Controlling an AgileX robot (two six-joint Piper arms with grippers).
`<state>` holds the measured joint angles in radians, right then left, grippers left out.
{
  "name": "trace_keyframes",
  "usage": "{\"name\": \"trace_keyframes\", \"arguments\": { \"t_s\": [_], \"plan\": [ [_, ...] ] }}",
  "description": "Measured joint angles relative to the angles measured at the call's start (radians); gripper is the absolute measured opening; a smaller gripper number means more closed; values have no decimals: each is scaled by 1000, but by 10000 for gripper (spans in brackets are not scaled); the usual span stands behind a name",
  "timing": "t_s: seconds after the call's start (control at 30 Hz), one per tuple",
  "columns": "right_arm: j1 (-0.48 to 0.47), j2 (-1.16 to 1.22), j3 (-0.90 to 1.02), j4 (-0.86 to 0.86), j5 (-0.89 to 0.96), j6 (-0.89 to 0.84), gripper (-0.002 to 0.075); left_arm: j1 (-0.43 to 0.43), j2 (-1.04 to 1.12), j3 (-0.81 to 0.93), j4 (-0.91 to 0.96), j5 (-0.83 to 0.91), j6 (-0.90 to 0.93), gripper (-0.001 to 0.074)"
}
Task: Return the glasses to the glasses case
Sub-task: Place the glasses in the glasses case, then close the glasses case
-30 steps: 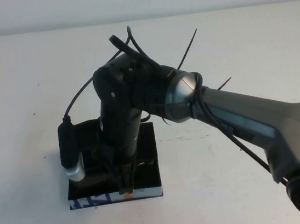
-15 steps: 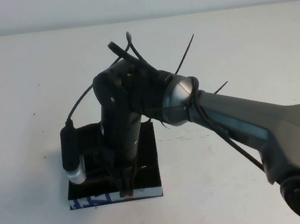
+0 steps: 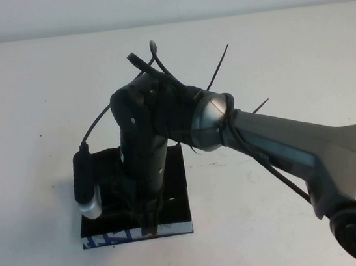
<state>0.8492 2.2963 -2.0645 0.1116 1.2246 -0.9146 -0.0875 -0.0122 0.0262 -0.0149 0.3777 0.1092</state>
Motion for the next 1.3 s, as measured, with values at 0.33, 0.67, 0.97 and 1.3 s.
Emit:
{"name": "trace_keyframes", "arguments": {
  "t_s": [0.33,0.67,0.97,1.3],
  "plan": [
    [0,0,-4,-7,0,12,377,0,0,0,0,0,0,0],
    [0,-20,-91,-16,2,76,391,0,0,0,0,0,0,0],
    [0,-216,-4,-86,4,320,277,0,0,0,0,0,0,0],
    [-4,-458,309,-112,17,388,-3,0,0,0,0,0,0,0]
  ]
}}
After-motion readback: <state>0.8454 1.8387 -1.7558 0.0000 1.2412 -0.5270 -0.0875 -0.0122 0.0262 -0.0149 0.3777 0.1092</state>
